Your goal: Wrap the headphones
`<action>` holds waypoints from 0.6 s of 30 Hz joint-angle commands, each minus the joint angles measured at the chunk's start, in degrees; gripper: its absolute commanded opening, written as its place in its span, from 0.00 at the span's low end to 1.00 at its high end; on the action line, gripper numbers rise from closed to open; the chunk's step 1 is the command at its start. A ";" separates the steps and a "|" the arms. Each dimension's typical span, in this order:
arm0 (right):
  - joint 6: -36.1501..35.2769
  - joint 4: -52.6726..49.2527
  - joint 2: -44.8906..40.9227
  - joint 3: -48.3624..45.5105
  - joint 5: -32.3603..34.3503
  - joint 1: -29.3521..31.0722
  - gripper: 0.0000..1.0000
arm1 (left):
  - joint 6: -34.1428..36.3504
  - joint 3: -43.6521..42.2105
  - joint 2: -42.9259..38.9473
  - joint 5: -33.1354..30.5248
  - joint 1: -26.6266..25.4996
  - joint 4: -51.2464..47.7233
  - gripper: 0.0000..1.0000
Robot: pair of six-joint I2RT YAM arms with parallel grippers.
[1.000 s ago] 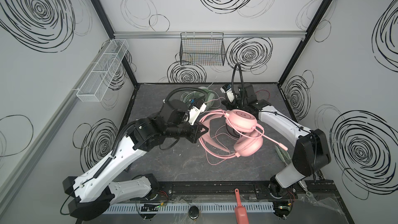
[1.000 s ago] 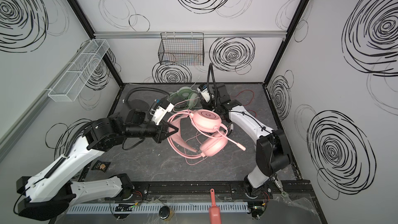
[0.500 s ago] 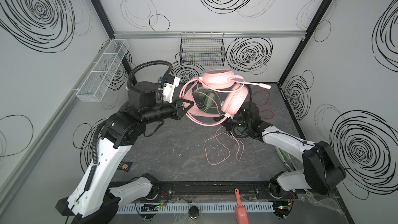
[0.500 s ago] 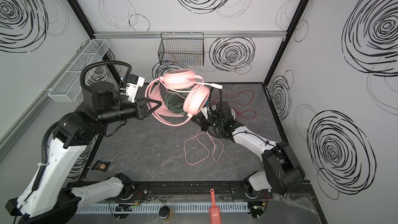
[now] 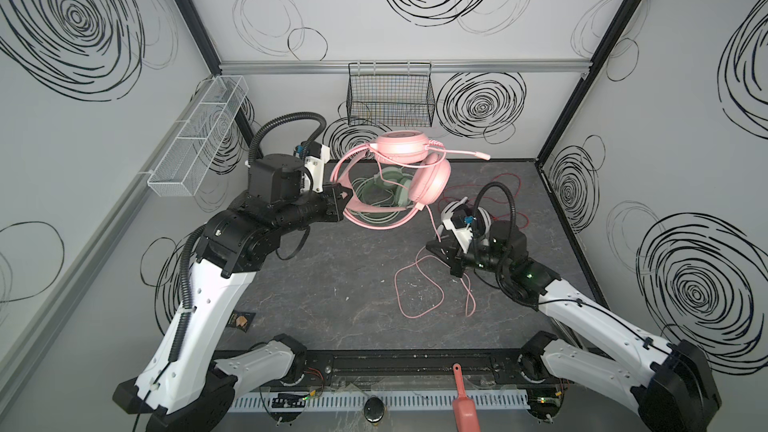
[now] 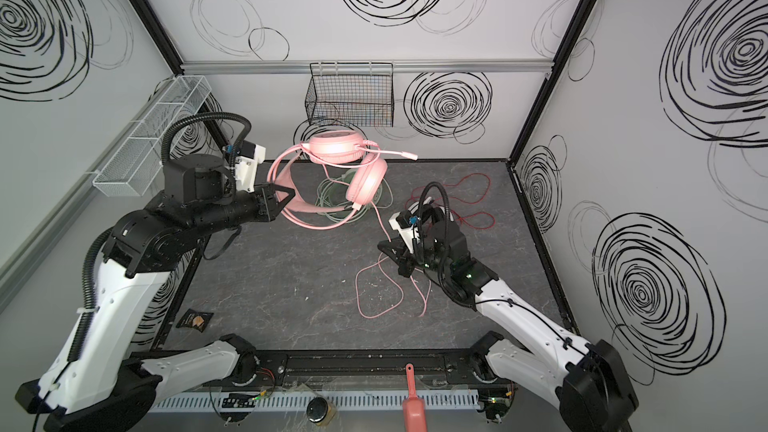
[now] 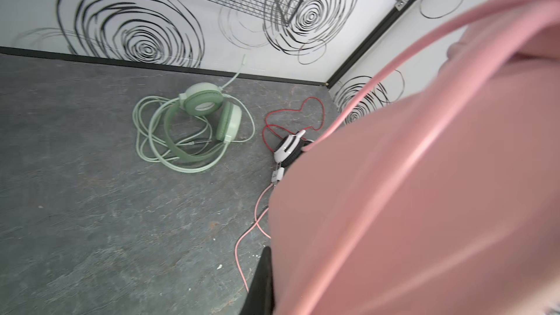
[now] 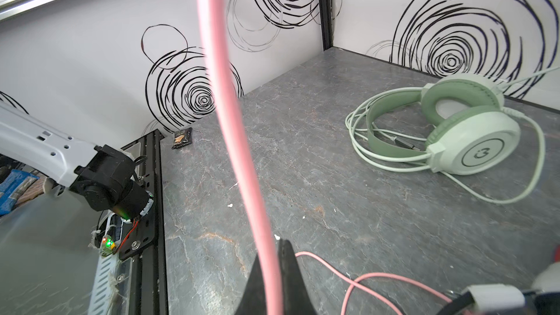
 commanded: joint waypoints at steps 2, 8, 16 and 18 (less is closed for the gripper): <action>1.88 -10.19 -5.08 -0.16 6.77 4.24 0.00 | -1.77 -2.70 -1.45 -6.95 0.55 6.45 0.00; 3.31 -17.73 -6.36 2.89 15.59 15.84 0.00 | -4.71 -6.27 -1.98 -11.59 -1.68 9.12 0.00; 3.97 -24.79 -5.01 9.29 38.16 30.76 0.00 | -3.43 -5.26 -0.35 -31.14 -9.32 4.38 0.00; 3.10 -24.58 -4.40 9.96 44.36 33.21 0.00 | -3.59 -4.94 0.09 -35.86 -12.19 3.48 0.00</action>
